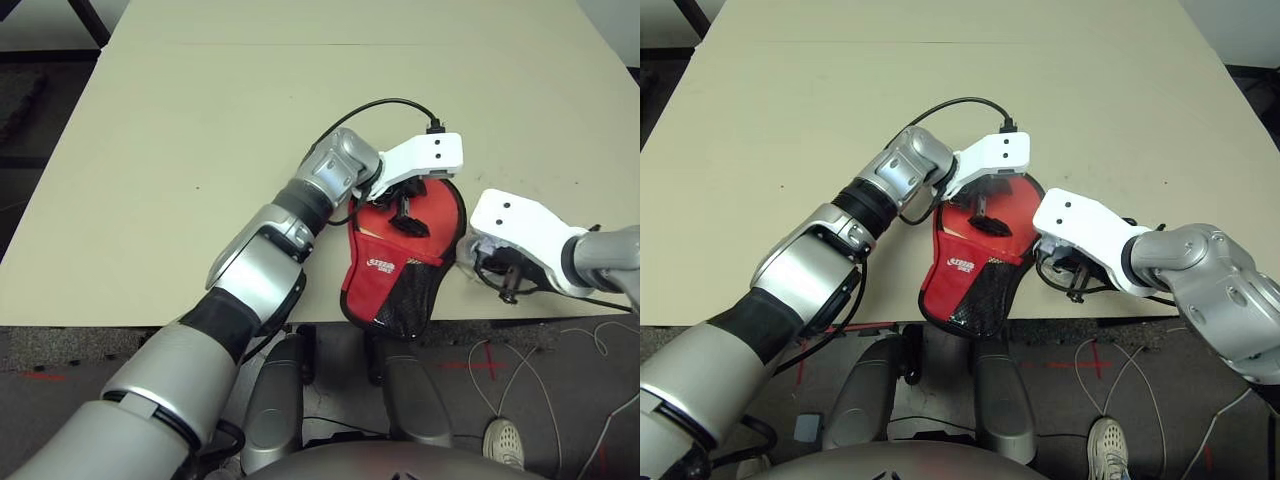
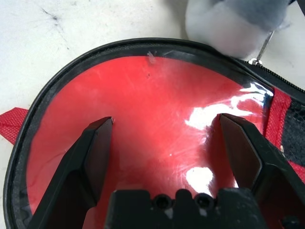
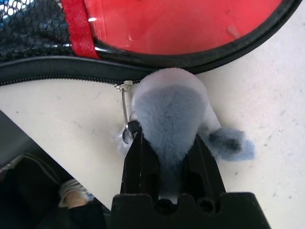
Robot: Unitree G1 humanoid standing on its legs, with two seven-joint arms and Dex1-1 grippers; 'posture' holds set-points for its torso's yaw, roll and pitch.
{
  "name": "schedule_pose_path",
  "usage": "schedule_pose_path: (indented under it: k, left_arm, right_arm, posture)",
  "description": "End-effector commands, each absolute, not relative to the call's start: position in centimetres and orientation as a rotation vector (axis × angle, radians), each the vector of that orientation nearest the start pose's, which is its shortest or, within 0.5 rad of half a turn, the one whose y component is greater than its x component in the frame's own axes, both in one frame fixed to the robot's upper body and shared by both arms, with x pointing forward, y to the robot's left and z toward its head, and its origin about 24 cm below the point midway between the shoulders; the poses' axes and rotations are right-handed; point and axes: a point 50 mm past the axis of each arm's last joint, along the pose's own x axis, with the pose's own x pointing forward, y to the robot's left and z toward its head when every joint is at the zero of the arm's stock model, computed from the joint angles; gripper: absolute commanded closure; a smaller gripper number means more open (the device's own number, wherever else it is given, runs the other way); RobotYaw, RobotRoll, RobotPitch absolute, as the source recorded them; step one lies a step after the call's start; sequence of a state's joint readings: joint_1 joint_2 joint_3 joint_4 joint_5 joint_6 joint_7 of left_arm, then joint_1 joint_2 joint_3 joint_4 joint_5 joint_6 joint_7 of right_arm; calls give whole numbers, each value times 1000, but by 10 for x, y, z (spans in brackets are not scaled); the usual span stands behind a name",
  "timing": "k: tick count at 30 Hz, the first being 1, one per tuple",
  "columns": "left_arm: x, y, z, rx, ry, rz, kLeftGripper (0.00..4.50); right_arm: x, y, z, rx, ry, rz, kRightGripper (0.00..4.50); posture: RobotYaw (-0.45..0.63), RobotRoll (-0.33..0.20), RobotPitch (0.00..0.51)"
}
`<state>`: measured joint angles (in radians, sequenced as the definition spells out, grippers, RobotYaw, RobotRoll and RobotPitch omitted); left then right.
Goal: Store the ping-pong paddle in its case and zip it.
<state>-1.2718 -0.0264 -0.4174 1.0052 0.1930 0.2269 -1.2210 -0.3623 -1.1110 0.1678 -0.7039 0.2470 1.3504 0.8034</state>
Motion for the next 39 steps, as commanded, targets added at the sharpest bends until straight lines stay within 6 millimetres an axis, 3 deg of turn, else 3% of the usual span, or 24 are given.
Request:
schedule_pose_path:
  k: [1,10,11,18,26,33,39]
  left_arm:
    - [353,-11,130,760,576,-1513,0]
    - [353,-13,129,748,567,-1509,0]
    - [353,-13,129,746,567,-1508,0]
    - [353,-13,128,736,566,-1504,0]
    - [353,-14,127,726,565,-1502,0]
    - [351,-15,125,725,572,-1507,0]
    - [349,-17,122,721,581,-1519,0]
  right_arm:
    - [226,-228,169,-601,897,549,3510]
    - [231,-254,204,-545,908,524,233]
    - [231,-255,207,-529,901,528,25]
    - [233,-265,225,-604,825,662,25]
    - [229,-267,211,-702,838,803,25]
    - [252,-275,203,-842,746,710,25]
    - [270,-273,195,-851,672,699,25]
  posture:
    - [-165,0,310]
    - [-166,0,310]
    - [-167,0,310]
    - [-170,0,314]
    - [-170,0,321]
    - [-169,0,328]
    - [-159,0,333]
